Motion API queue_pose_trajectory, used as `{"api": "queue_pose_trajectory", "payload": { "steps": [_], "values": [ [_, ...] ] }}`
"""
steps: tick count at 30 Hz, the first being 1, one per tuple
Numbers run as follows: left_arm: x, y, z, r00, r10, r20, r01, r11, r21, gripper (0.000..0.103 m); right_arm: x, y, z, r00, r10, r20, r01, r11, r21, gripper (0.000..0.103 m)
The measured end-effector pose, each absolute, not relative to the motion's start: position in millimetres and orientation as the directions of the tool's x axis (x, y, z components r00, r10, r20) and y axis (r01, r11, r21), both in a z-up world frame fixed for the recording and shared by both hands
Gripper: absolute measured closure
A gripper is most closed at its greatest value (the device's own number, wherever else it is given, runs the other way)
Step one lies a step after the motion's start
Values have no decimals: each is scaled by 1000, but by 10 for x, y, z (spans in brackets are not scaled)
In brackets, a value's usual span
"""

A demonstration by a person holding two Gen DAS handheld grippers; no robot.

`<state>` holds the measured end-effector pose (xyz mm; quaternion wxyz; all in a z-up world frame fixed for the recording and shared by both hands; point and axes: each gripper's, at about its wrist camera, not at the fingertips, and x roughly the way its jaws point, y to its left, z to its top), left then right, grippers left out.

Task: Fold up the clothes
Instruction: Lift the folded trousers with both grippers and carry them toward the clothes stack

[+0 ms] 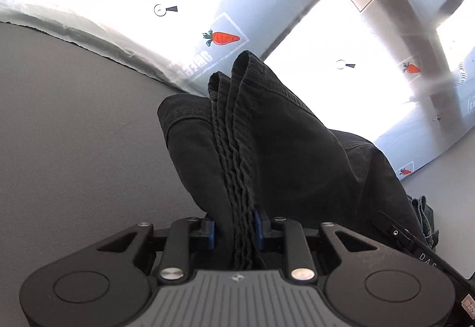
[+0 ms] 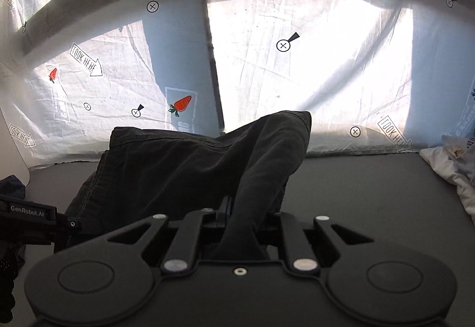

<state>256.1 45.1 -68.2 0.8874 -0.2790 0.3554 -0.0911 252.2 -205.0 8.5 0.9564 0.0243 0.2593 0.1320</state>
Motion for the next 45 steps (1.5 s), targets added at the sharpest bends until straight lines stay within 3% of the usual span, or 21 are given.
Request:
{"api": "queue_pose_trajectory", "payload": {
  "steps": [8,15,22,29,36,41,45],
  "values": [
    [2148,54,-31,785,-410,-465,97,822,-561,79,1564,-2105,836,914,261,-312,-270,963,14,90],
    [1918,-394,136,795,-435,-422,126,800,-586,78,1267,-2728,1032,936,290,-199,-265,953,144,90],
    [1887,-1645,327,821,-427,-380,148,801,-580,78,1243,-3948,1094,948,302,-97,-280,941,189,91],
    [2048,-3179,801,849,-454,-270,239,786,-570,78,1366,-5542,1359,958,286,-17,-284,955,87,91],
    [2703,-4202,1403,816,-536,-216,340,748,-570,78,1823,-6974,1714,982,188,34,-188,982,-1,92],
    [3201,-4919,1315,792,-578,-196,395,730,-558,78,2229,-7605,1729,991,112,76,-100,983,-152,92],
    [3667,-5404,1017,796,-543,-266,404,805,-435,77,2786,-7937,1472,999,23,24,-18,976,-216,90]
  ]
}}
